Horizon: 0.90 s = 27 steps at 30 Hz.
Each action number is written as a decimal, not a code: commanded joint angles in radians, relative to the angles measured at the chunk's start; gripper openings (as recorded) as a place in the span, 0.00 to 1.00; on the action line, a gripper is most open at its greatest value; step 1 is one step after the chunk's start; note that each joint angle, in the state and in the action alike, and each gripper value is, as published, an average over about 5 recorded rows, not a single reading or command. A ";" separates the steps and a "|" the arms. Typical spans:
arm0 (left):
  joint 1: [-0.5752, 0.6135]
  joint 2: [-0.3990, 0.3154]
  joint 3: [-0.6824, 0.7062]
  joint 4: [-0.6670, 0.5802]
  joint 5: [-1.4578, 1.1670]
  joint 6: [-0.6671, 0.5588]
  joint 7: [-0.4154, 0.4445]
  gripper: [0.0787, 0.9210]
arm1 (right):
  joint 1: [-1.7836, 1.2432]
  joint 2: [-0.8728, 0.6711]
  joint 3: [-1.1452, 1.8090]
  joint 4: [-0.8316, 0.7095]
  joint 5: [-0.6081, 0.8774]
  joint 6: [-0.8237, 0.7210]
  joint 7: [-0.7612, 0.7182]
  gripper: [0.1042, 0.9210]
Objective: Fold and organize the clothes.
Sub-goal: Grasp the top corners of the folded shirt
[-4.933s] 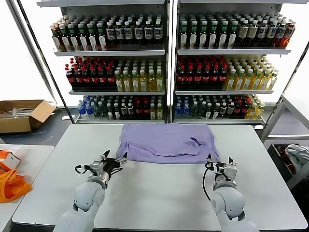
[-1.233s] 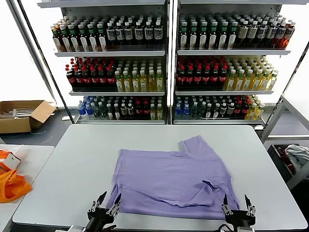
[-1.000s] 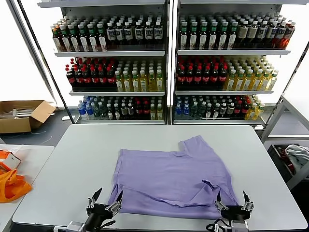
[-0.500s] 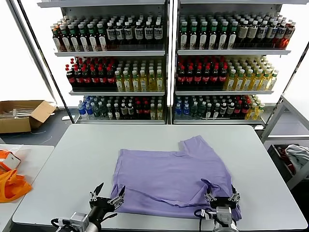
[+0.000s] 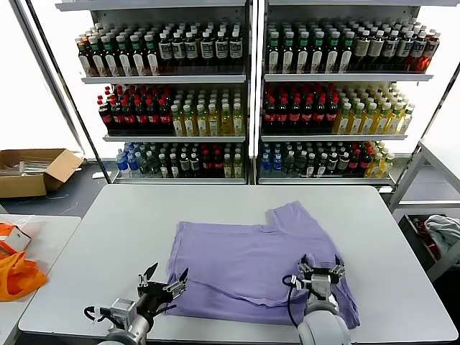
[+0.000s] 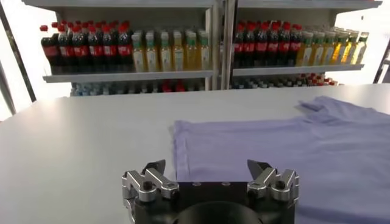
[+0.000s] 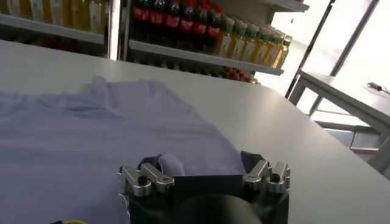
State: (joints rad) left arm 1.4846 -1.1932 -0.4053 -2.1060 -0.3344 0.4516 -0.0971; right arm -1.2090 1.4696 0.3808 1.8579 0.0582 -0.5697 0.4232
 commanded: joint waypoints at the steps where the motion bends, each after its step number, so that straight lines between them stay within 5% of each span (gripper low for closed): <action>1: -0.109 0.015 0.012 0.068 -0.012 0.013 0.007 0.88 | 0.151 0.024 0.005 -0.105 0.093 0.015 0.001 0.88; 13: -0.246 0.049 0.046 0.170 -0.034 0.030 0.030 0.88 | 0.368 0.022 -0.019 -0.274 0.169 -0.007 0.026 0.88; 27: -0.544 0.090 0.146 0.485 -0.113 0.047 0.069 0.88 | 0.497 -0.040 -0.054 -0.490 0.193 -0.008 -0.088 0.88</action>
State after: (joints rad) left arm 1.0899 -1.1243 -0.2940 -1.7709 -0.4217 0.4915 -0.0370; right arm -0.8130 1.4542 0.3374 1.5057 0.2247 -0.5751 0.4052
